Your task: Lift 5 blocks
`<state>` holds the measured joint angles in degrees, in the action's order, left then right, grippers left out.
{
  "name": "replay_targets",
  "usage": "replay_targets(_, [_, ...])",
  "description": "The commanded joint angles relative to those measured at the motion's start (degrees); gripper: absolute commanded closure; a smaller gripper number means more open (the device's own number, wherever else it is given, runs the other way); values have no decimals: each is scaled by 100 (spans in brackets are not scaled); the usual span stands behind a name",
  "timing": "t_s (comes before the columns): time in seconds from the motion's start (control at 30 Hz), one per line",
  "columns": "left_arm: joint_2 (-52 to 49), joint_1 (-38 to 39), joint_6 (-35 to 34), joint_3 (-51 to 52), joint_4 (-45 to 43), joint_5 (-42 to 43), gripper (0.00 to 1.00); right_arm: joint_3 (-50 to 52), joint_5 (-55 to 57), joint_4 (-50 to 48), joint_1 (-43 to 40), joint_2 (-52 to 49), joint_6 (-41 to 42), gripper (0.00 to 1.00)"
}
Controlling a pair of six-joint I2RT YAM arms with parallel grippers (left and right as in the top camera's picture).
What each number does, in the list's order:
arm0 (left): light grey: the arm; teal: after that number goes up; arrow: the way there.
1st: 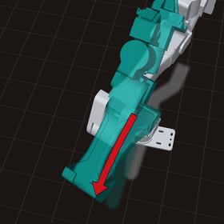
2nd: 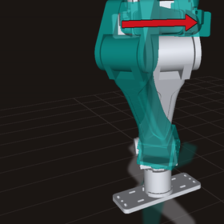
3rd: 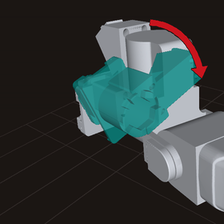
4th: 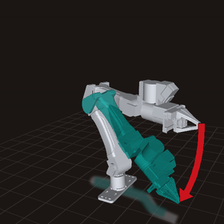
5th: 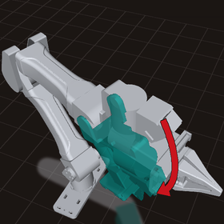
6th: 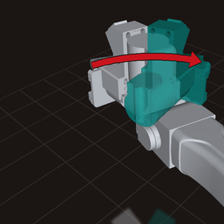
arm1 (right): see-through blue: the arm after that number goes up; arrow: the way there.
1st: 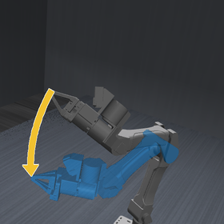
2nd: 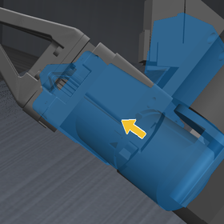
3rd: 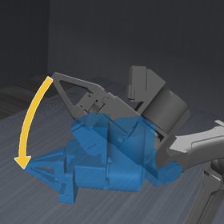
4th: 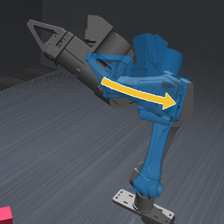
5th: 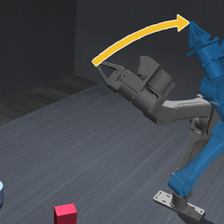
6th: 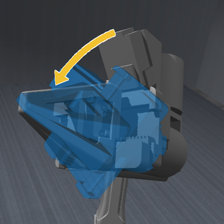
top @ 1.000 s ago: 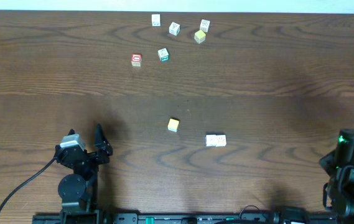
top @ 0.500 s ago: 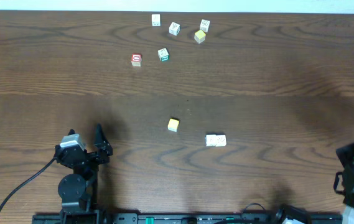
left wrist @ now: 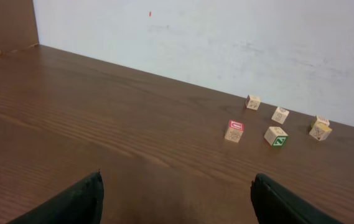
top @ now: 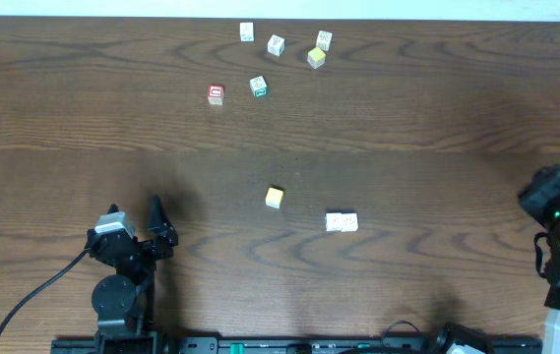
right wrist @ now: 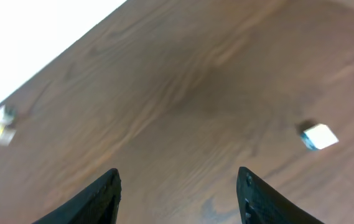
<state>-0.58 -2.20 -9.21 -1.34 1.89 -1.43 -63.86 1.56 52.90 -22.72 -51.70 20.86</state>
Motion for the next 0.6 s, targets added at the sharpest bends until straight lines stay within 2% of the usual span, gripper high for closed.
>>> replay_targets(0.0, [24, -24, -33, 111, 216, -66, 24, 15, -793, -26, -85, -190, -896, 43])
replay_targets(0.17, [24, -24, -33, 111, 216, -66, 24, 15, -1683, -155, -83, -481, -1370, 41])
replay_targets(0.37, [24, -24, -33, 111, 216, -68, 24, 15, -1779, -310, -81, -848, -1482, 42])
replay_targets(0.57, [24, -24, -33, 111, 216, -68, 24, 15, -1915, -610, -59, -1012, -1690, 32])
